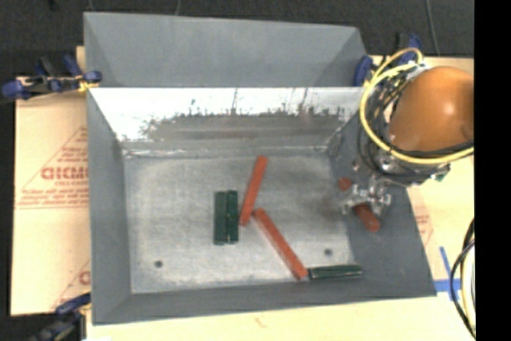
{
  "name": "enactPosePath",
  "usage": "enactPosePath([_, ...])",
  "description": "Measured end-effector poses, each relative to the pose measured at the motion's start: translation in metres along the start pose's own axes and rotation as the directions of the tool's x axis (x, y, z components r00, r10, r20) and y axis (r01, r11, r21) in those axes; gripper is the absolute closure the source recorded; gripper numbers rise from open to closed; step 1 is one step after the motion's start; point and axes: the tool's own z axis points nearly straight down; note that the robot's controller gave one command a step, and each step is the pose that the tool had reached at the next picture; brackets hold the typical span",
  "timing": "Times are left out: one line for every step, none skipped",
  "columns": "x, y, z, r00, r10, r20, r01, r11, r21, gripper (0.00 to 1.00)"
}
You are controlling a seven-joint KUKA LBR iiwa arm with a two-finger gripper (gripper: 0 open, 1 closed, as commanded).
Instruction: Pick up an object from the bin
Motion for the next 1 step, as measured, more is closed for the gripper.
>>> enactPosePath([-0.0030, -0.0123, -0.1107, 1.000, 0.018, 0.001, -0.018, 1.000, 0.006, 1.00])
